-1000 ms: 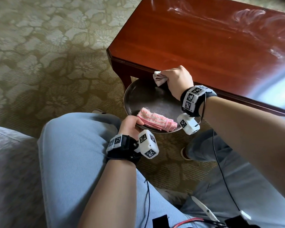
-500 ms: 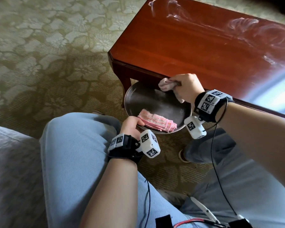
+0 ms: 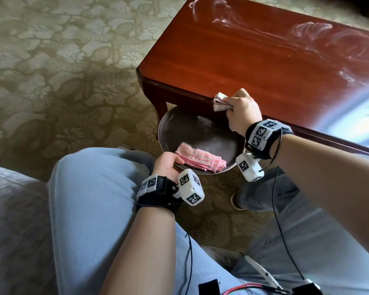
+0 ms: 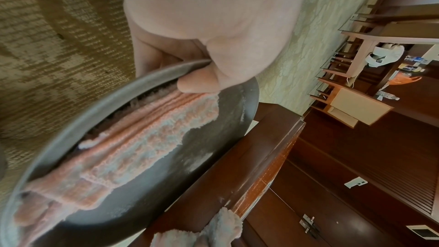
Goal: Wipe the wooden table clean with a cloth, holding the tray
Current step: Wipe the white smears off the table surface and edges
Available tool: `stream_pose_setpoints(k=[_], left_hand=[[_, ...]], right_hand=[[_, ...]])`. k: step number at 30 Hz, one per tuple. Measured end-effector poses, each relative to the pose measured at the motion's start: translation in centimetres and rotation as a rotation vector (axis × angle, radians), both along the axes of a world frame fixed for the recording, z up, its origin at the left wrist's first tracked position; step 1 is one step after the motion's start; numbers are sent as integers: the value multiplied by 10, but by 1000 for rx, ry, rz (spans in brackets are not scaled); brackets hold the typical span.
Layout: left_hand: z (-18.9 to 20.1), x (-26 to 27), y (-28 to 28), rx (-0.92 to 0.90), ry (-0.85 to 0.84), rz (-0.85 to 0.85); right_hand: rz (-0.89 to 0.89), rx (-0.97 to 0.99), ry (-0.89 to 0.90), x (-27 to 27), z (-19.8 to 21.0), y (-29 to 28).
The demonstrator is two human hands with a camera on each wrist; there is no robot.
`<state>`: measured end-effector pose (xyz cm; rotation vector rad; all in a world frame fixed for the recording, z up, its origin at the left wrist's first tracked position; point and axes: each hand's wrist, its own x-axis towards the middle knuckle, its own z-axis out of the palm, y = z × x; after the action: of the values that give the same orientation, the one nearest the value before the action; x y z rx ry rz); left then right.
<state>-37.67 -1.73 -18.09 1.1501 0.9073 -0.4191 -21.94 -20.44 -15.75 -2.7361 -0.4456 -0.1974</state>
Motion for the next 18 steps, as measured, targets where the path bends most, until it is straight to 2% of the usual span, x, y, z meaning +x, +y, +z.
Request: stream_pose_setpoints(k=[7,11,18], left_hand=[[-8,7,2,-28,-10,36],[-8,4,4,-114,34,62],[-25,7,5,-145,5,78]], right_hand=[[109,-16,-130,5,-8,6],[124,-58,-132,11,-10,14],[116,-113,-152,5,-16,19]])
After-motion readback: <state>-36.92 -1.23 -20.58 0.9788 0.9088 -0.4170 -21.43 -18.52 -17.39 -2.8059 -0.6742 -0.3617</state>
